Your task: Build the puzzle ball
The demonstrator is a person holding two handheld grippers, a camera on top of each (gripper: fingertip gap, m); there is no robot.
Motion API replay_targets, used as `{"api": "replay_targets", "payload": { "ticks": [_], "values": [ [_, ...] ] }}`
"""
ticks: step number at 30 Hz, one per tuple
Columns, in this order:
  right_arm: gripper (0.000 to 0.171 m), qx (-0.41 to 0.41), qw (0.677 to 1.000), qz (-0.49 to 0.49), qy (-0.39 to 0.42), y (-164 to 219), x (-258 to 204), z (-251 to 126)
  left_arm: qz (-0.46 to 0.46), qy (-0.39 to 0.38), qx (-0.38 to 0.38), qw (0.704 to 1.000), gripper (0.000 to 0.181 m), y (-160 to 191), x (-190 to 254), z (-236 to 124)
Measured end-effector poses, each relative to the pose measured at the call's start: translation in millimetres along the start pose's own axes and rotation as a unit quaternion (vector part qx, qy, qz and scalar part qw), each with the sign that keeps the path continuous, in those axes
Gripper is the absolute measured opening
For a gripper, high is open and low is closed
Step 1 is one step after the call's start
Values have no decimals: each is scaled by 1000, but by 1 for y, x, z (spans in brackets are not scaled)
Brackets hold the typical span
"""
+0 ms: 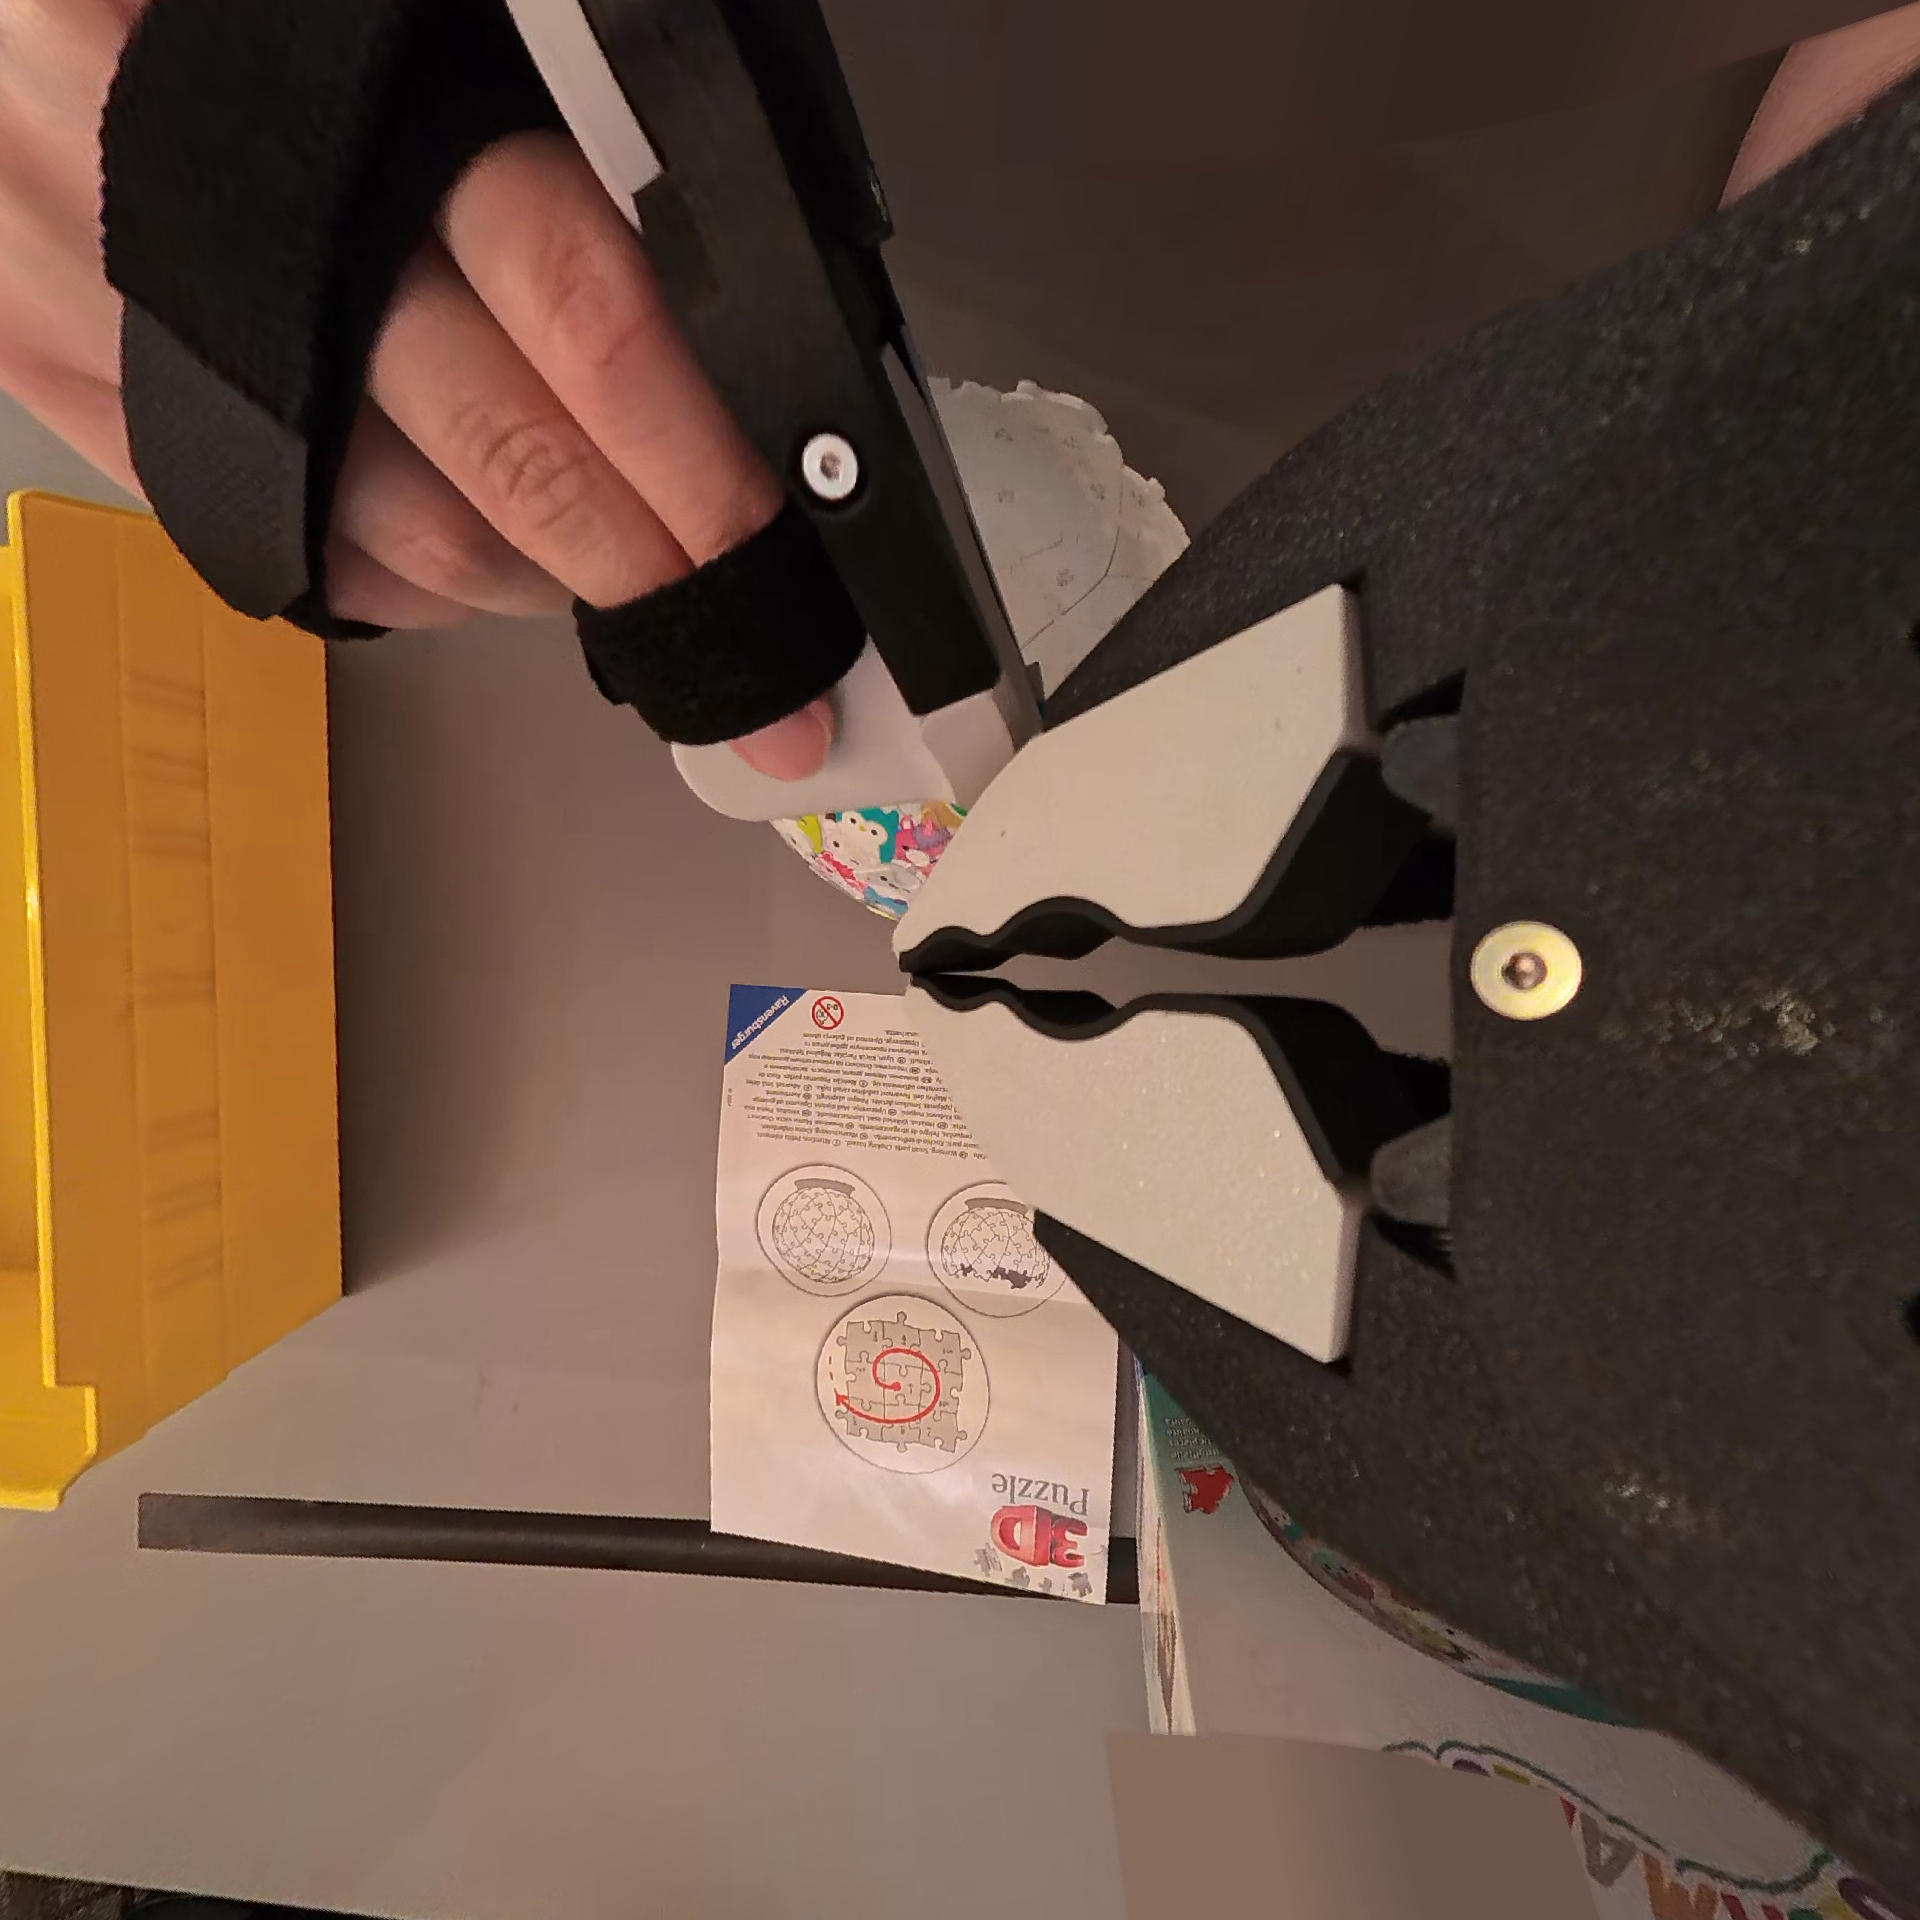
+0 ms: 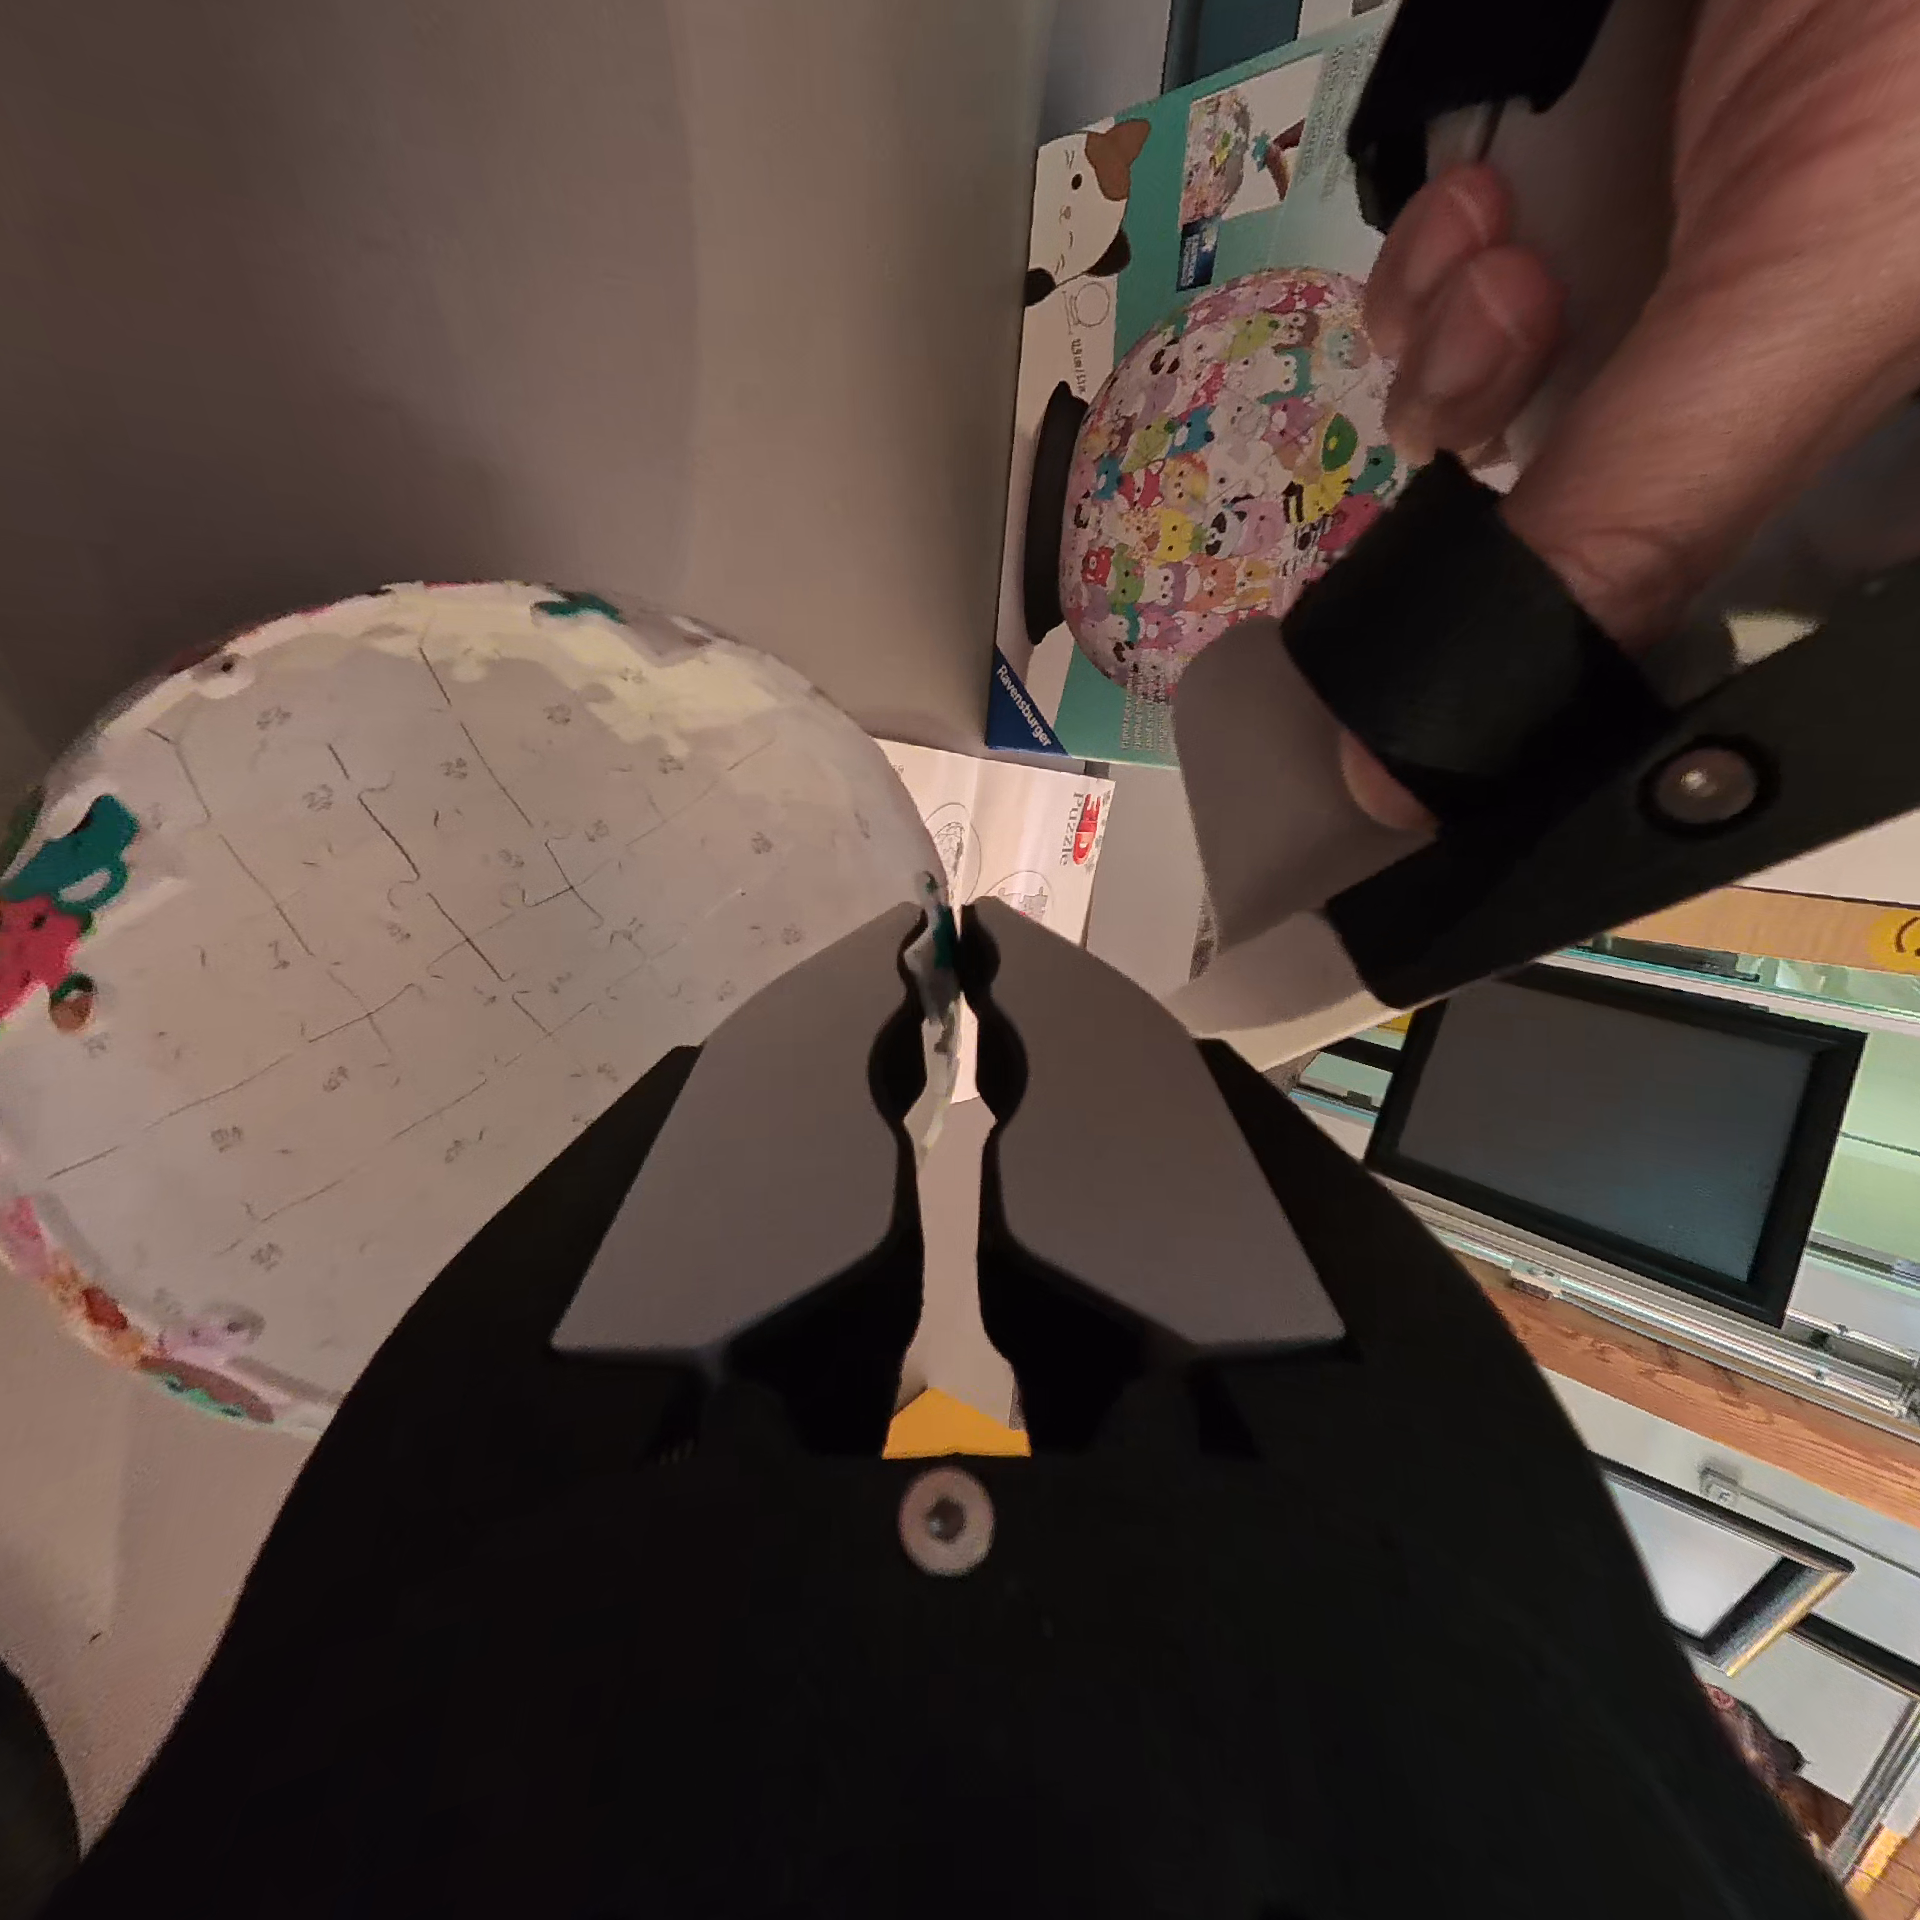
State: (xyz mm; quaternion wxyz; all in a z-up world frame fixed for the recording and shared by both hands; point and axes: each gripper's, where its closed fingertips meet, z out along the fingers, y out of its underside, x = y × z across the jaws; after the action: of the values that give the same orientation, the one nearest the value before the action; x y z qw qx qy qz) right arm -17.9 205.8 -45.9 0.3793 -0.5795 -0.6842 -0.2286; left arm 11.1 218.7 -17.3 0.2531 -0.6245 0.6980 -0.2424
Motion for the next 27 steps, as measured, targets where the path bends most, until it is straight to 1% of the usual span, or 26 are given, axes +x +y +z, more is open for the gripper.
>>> {"api": "replay_targets", "payload": {
  "ticks": [2, 4, 5, 7, 10, 14, 19, 22, 27],
  "values": [
    [7, 3, 1000, 0, 3, 0, 0, -1, -1, 0, 0, 1000, 0, 0, 0, -1],
    [23, -4, 1000, 17, 11, 5, 0, -4, -1, 0, 2, 1000, 0, 0, 0, -2],
    [24, -3, 1000, 25, 14, 7, 0, -7, -1, 0, 3, 1000, 0, 0, 0, -2],
    [24, 13, 999, 46, 7, 11, -2, -14, -1, -1, 5, 1000, 0, -1, -1, -3],
    [24, 29, 993, 113, -15, 18, -1, -17, -2, -1, 4, 1000, 0, 0, -1, -2],
    [24, 20, 987, 156, -19, 29, 3, -12, -1, -1, 1, 1000, 0, 0, 0, -2],
    [19, 17, 987, 157, -20, 30, -1, -1, -3, -1, 1, 1000, 0, 1, -1, -1],
    [19, 11, 987, 160, -22, 34, -1, 3, -2, 1, 0, 1000, 0, 0, 0, 0],
    [6, 28, 984, 168, -44, 32, -5, 2, -2, 0, -4, 1000, 0, 1, 0, 1]
  ]
}}
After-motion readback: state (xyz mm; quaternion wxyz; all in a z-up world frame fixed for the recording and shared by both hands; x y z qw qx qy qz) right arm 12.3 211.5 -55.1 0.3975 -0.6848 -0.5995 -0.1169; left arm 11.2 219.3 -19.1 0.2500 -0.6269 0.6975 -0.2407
